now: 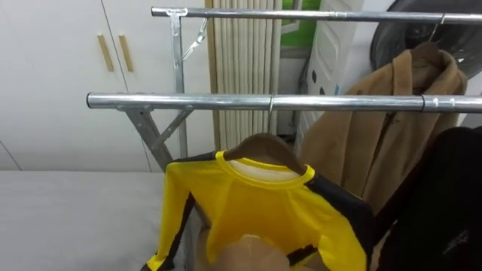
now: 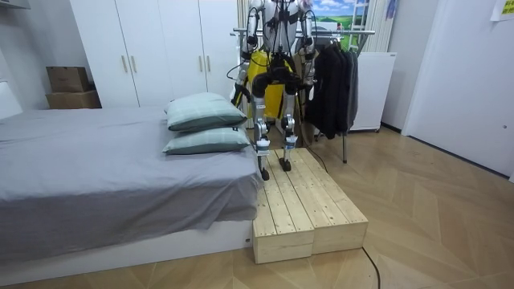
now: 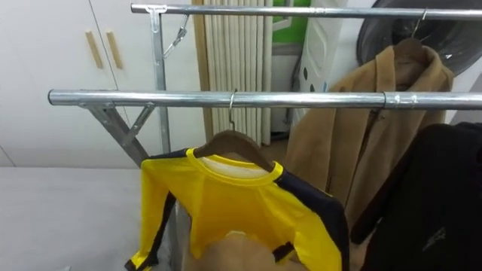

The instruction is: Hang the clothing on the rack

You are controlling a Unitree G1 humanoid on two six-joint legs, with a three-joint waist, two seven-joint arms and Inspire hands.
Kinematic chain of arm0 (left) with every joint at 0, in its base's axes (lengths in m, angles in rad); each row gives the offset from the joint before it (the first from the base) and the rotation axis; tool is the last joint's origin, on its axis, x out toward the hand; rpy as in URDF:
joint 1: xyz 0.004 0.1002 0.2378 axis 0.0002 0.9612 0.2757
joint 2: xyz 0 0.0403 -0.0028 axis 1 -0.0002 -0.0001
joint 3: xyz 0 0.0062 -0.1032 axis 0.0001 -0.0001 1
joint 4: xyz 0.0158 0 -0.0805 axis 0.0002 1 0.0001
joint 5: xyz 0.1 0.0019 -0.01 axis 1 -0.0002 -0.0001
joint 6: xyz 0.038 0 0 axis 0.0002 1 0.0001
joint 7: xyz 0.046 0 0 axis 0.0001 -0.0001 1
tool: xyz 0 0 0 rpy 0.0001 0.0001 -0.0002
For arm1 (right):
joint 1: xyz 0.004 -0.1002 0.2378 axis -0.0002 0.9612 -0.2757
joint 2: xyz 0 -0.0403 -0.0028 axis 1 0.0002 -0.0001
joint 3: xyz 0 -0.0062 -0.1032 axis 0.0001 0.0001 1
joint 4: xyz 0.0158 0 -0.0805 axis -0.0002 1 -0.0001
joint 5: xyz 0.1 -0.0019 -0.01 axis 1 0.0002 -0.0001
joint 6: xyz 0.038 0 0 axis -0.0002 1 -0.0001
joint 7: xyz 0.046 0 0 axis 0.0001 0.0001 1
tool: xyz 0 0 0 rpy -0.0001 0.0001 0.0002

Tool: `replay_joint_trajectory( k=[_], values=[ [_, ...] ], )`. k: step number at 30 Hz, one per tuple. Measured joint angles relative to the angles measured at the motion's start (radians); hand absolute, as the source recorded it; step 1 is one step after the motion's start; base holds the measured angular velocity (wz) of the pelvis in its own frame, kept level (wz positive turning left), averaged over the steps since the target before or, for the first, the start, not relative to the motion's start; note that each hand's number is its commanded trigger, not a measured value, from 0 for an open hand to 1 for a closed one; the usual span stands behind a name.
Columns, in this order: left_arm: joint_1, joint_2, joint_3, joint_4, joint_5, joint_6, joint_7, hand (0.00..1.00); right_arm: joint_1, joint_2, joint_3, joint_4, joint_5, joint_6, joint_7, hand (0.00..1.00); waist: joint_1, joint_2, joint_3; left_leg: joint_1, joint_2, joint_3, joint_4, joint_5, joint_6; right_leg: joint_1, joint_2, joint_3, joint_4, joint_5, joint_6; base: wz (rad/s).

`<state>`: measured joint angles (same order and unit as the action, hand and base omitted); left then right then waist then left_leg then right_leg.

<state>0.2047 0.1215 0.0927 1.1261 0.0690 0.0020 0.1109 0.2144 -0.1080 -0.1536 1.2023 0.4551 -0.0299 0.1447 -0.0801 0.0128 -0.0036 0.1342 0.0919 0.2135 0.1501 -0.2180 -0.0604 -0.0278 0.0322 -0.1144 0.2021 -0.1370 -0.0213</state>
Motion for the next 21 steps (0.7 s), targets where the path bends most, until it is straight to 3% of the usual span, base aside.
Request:
replay_joint_trajectory(
  k=[10, 21],
  values=[
    [-0.037, 0.015, -0.018, 0.042, -0.043, 0.006, -0.051, 0.0, 0.001, -0.003, 0.001, 0.007, 0.018, 0.014, 0.049, 0.0, -0.002, -0.008, -0.0013, -0.006, -0.002, 0.0, 0.001, 0.0, 0.0, -0.011, -0.005, -0.001, 0.003, -0.002, -0.001, 0.0],
    [-0.037, 0.031, -0.035, 0.059, -0.157, 0.022, -0.109, 0.0, 0.0, -0.005, -0.003, 0.003, 0.014, 0.032, 0.055, 0.0, -0.005, -0.008, 0.0005, -0.009, -0.003, 0.001, 0.001, 0.0, 0.0, -0.013, -0.007, -0.003, 0.003, -0.003, 0.001, 0.0]
  ],
)
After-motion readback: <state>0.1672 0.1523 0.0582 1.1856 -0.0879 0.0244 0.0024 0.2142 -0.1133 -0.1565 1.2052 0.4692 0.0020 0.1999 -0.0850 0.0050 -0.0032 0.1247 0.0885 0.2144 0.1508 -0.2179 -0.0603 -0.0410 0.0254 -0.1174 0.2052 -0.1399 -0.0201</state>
